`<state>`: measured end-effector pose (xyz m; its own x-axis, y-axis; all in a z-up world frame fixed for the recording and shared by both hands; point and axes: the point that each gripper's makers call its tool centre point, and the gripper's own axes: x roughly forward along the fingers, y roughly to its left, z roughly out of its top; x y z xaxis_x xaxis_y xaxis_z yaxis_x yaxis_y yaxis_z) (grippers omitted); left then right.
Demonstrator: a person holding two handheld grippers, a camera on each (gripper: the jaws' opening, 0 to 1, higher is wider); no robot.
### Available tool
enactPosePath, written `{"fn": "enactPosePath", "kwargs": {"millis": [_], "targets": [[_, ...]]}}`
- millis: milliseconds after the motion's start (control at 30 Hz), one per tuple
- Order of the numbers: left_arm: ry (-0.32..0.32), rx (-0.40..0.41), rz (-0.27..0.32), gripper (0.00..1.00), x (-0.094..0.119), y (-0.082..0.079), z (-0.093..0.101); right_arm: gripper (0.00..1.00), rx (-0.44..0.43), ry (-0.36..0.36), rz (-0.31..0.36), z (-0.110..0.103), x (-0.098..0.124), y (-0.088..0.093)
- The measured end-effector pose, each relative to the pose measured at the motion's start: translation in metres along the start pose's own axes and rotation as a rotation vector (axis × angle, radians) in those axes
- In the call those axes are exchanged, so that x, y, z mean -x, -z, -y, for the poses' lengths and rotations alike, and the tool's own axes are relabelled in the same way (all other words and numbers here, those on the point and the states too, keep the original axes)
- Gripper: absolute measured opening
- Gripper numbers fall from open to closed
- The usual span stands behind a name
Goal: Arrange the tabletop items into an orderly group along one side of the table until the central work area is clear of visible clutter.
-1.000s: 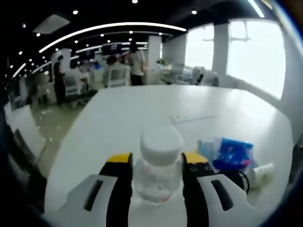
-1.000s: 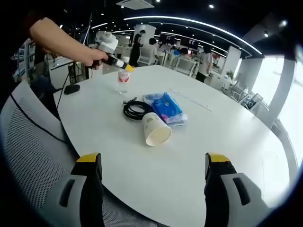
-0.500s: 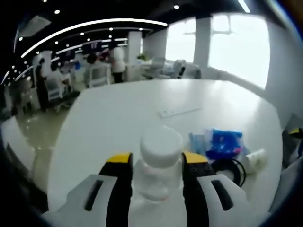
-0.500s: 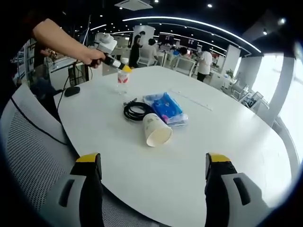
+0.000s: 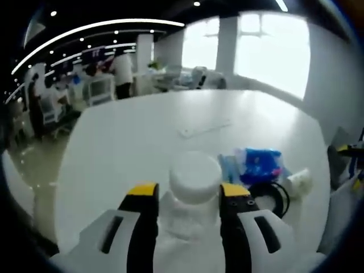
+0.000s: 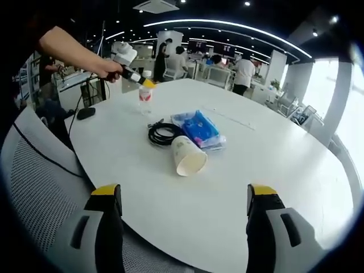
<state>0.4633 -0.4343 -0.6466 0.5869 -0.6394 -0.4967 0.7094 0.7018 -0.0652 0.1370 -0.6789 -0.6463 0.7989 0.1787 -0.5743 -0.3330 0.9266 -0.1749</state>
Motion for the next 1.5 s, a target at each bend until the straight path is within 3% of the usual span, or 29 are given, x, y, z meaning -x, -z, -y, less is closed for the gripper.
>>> {"fn": "enactPosePath", "kwargs": {"millis": [300,600,767,900,1100,1333,1500], "targets": [[-0.026,0.038,0.002,0.41,0.001,0.001,-0.003,0.9,0.01,0.0,-0.002,0.0,0.0,0.0],[-0.176,0.204,0.057,0.51,0.01,0.008,-0.013,0.9,0.022,-0.005,-0.003,-0.001,0.0,0.0],[-0.204,0.19,0.06,0.5,0.01,0.009,-0.009,0.9,0.026,-0.007,-0.003,-0.002,-0.001,0.0],[-0.26,0.233,0.094,0.51,0.01,0.003,-0.009,0.9,0.022,-0.004,0.001,-0.001,0.0,-0.001],[-0.263,0.219,0.094,0.54,0.001,0.001,-0.003,0.92,-0.004,-0.002,0.021,-0.001,0.0,-0.004],[-0.296,0.254,0.091,0.53,-0.001,0.001,-0.011,0.95,-0.04,0.003,0.043,0.001,0.001,-0.008],[-0.319,0.282,0.096,0.45,-0.001,0.002,-0.019,0.95,-0.034,0.004,0.031,0.001,0.001,-0.006]]}}
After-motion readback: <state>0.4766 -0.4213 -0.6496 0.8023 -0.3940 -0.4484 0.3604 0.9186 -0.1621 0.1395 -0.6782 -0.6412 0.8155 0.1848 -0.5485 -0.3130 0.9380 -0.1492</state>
